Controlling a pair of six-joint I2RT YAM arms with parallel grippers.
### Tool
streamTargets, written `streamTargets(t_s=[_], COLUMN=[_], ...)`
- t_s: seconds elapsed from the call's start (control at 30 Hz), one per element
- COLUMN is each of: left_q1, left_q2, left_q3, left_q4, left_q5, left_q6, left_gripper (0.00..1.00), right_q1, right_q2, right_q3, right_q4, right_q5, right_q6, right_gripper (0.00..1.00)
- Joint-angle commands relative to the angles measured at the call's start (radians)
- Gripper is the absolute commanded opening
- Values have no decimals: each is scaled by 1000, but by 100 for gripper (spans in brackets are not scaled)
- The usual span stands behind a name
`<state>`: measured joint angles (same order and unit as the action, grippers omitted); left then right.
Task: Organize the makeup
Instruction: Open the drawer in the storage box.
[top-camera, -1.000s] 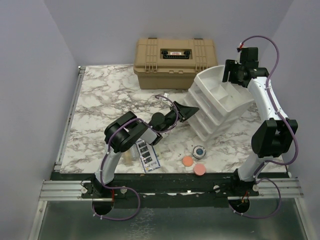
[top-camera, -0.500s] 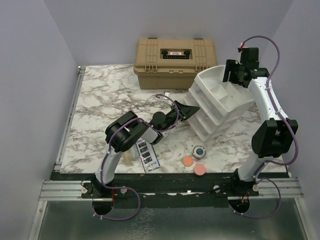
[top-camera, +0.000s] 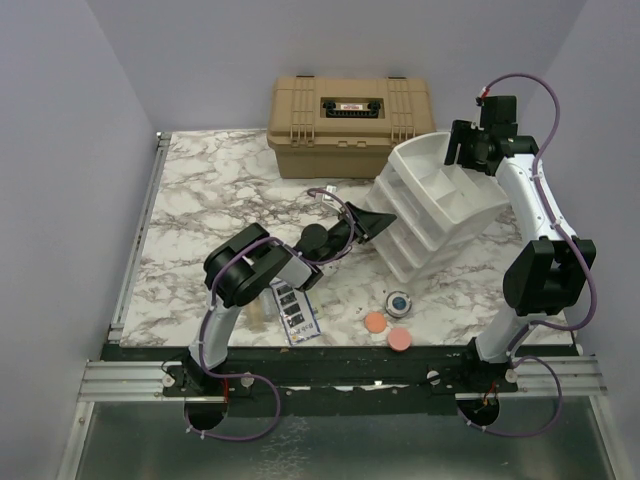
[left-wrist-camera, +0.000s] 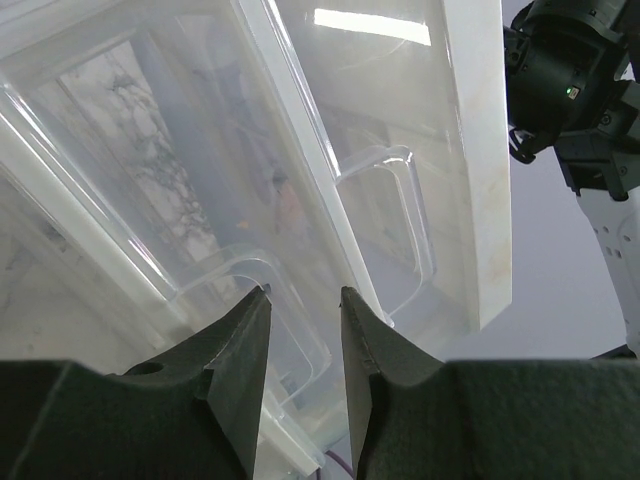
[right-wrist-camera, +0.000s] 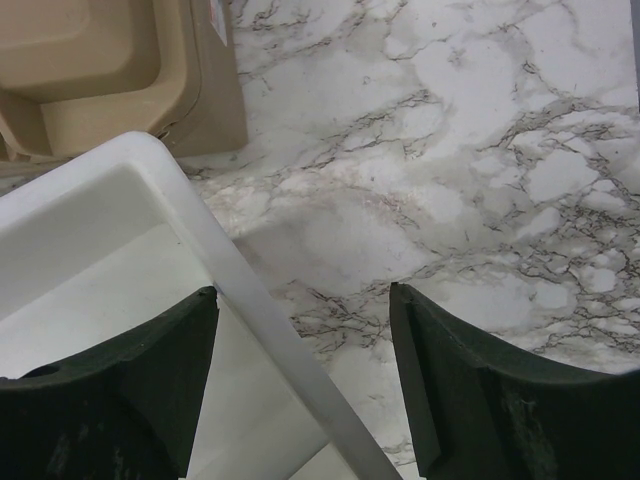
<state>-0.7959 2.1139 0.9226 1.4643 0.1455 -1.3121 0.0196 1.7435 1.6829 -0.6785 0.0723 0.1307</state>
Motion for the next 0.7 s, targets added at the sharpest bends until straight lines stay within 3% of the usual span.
streamTargets(t_s=[0.0, 0.47, 0.67], left_q1=[-3, 25, 40], left_q2=[-74, -107, -75], left_q3=[-13, -38, -2], left_q4=[329, 329, 328], left_q5=[35, 23, 24], left_q6=[16, -16, -100], left_gripper=[34, 32, 31], right_q1=[10, 15, 39], right_q2=[33, -24, -129], right_q3=[-19, -67, -175], right_q4=[-80, -38, 77], right_q5=[30, 14, 10], right_q6=[14, -45, -78], right_gripper=[72, 69, 68])
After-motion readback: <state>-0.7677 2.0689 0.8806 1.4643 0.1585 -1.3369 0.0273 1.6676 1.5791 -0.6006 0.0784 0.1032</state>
